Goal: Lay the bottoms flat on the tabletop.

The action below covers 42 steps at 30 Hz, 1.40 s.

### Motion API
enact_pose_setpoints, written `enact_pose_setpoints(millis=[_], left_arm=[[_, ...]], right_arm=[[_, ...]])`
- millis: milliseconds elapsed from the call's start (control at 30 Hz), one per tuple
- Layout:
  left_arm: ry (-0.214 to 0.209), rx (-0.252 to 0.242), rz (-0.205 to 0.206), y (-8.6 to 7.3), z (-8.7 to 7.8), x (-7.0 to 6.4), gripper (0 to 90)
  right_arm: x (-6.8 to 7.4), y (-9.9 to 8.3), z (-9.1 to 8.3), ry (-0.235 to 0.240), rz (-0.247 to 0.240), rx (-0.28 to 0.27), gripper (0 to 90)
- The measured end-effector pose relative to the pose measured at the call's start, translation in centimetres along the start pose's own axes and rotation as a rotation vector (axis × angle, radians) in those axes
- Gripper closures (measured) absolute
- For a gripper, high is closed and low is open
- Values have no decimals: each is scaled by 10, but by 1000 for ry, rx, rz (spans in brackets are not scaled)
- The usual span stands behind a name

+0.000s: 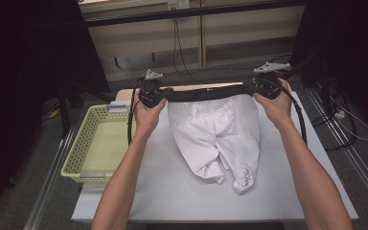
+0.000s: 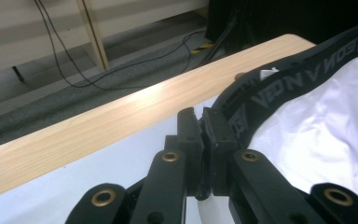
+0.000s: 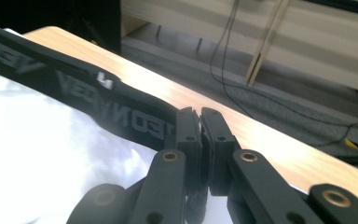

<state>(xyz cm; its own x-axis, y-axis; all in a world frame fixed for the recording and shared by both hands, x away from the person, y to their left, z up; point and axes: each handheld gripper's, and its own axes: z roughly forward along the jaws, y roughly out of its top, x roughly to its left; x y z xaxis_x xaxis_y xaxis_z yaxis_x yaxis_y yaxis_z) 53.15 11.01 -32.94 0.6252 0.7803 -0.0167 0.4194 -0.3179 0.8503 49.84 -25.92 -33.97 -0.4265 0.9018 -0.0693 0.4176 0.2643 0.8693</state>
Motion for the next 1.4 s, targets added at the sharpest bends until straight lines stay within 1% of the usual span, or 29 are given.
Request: enact_pose_setpoints(millis=[33, 67, 100, 133, 167, 200, 233, 267, 300, 367, 400, 433, 500, 567, 633, 667, 700, 767, 833, 900, 967, 1000, 1100, 1133, 1167, 1200, 1300, 1333, 1400], left_arm=[[2, 5, 1, 0, 1, 2, 868], [-6, 4, -14, -1, 3, 4, 867], [-9, 7, -16, -3, 5, 7, 857], [7, 12, -19, -5, 6, 8, 815], [29, 15, -24, -7, 8, 8, 701], [41, 17, -23, -8, 8, 8, 585], [34, 8, -27, -11, 7, 7, 573], [26, 3, -21, -12, 6, 6, 571], [26, 0, -13, -13, 4, 3, 550], [41, -5, 7, -15, 1, -3, 462], [38, -15, 6, -16, -1, -6, 437], [34, -18, 15, -18, -4, -9, 419], [24, -33, 17, -23, -9, -15, 360], [6, -28, 31, -31, -14, -22, 316], [18, -9, 61, -40, -17, -28, 281], [27, -11, 71, -45, -19, -31, 251], [22, -15, 68, -49, -21, -34, 223], [7, -17, 58, -56, -26, -40, 201], [-13, -2, 42, -64, -31, -46, 167], [-32, 19, 57, -72, -36, -54, 161], [-53, 27, 68, -79, -40, -61, 138], [-60, 33, 82, -82, -43, -64, 132], [-82, 55, 99, -92, -49, -74, 105], [-79, 66, 105, -94, -51, -77, 88], [-75, 69, 102, -98, -52, -80, 69], [-79, 79, 108, -102, -53, -82, 50], [-95, 118, 126, -113, -53, -93, 72], [-95, 123, 128, -117, -54, -98, 73], [-101, 124, 157, -122, -58, -107, 76]], right_arm=[[-2, -1, 2, -6, 10, 3, 870], [-4, -3, 3, -9, 19, 6, 869], [-6, -4, 4, -9, 25, 6, 863], [-8, -5, 6, -2, 31, 9, 842], [-9, -7, 7, 12, 39, 14, 784], [-9, -8, 9, 25, 53, 22, 717], [-8, -8, 9, 26, 55, 30, 664], [-6, -8, 8, 23, 50, 32, 617], [-5, -8, 7, 19, 50, 33, 590], [-3, -10, 5, 21, 52, 25, 576], [-2, -12, 3, 28, 54, 23, 564], [0, -14, 2, 37, 57, 22, 552], [4, -18, -2, 48, 47, 23, 529], [10, -24, -9, 70, 34, 22, 498], [17, -30, -17, 87, 22, 20, 466], [20, -33, -21, 98, 19, 20, 456], [23, -37, -26, 109, 15, 18, 447], [29, -44, -36, 124, 5, 11, 420], [34, -49, -43, 133, 1, 7, 406], [40, -55, -52, 148, 0, -2, 391], [46, -62, -59, 162, -2, -6, 374], [49, -66, -62, 169, -4, -2, 371], [59, -80, -69, 189, -18, 19, 366], [61, -85, -71, 192, -23, 29, 366], [63, -90, -73, 194, -26, 39, 367], [65, -95, -75, 194, -28, 43, 367], [71, -109, -81, 193, -17, 50, 374], [73, -114, -82, 189, -23, 59, 387], [78, -123, -85, 189, -27, 72, 420]])
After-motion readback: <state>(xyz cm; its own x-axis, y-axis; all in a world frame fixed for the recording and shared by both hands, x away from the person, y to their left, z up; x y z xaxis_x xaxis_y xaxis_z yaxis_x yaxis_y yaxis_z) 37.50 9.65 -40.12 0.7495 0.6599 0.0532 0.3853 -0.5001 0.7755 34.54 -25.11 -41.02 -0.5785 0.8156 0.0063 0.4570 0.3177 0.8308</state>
